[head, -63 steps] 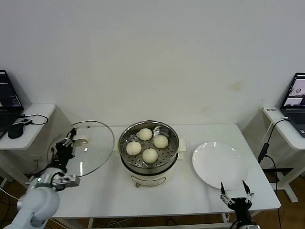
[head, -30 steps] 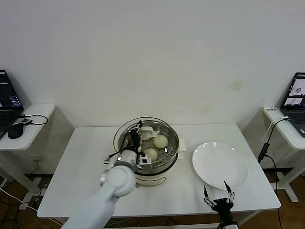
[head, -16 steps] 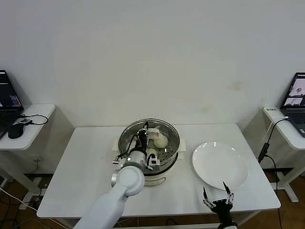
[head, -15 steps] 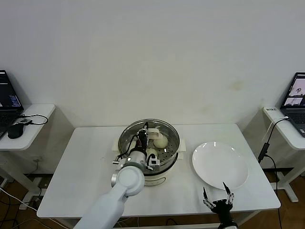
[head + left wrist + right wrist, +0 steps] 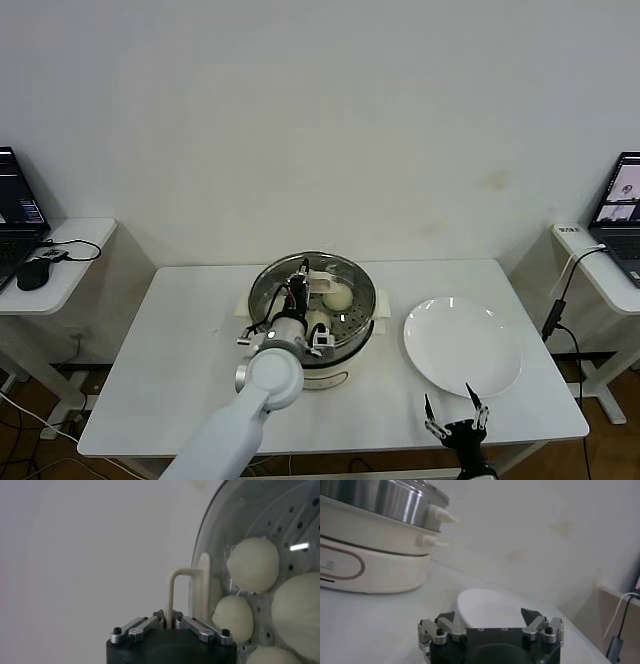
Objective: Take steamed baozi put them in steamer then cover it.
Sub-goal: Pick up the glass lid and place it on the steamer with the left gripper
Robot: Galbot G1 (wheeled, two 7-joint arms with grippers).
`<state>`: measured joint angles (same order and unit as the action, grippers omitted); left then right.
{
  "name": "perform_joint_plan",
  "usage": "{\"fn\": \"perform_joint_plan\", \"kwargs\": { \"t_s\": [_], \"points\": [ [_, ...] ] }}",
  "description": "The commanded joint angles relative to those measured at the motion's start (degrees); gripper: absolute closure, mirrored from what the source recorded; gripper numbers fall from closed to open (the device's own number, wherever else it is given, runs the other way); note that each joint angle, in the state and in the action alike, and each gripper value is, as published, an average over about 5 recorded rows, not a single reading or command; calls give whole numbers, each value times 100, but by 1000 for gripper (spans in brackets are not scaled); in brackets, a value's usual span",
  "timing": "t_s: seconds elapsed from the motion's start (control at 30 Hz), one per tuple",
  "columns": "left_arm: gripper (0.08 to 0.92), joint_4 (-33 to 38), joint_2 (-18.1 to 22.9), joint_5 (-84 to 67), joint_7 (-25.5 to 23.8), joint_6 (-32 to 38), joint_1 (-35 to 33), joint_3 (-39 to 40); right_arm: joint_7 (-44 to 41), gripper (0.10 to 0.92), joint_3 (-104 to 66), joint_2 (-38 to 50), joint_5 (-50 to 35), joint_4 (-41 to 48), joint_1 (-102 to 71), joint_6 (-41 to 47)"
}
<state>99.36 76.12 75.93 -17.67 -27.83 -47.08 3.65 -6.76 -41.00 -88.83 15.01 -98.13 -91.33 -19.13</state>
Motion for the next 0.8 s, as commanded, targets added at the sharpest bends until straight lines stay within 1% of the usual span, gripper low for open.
{"fn": "perform_joint_plan", "kwargs": {
  "t_s": [0.03,0.53,0.63,0.8],
  "points": [
    [845,-104,53,44,13,27,4,-35,-2,202,-1,2,14,8,-13,-9],
    [839,36,128,-23,67,62,-103,-72,-7,203,30,-1,64,-10,-49,-18],
    [790,124,104,-28,73,58,-134,-89,-7,202,42,-5,80,-15,-57,-19],
    [647,385,43,-68,103,60,-297,-146,-7,203,56,-6,105,-24,-84,-20]
  ]
}}
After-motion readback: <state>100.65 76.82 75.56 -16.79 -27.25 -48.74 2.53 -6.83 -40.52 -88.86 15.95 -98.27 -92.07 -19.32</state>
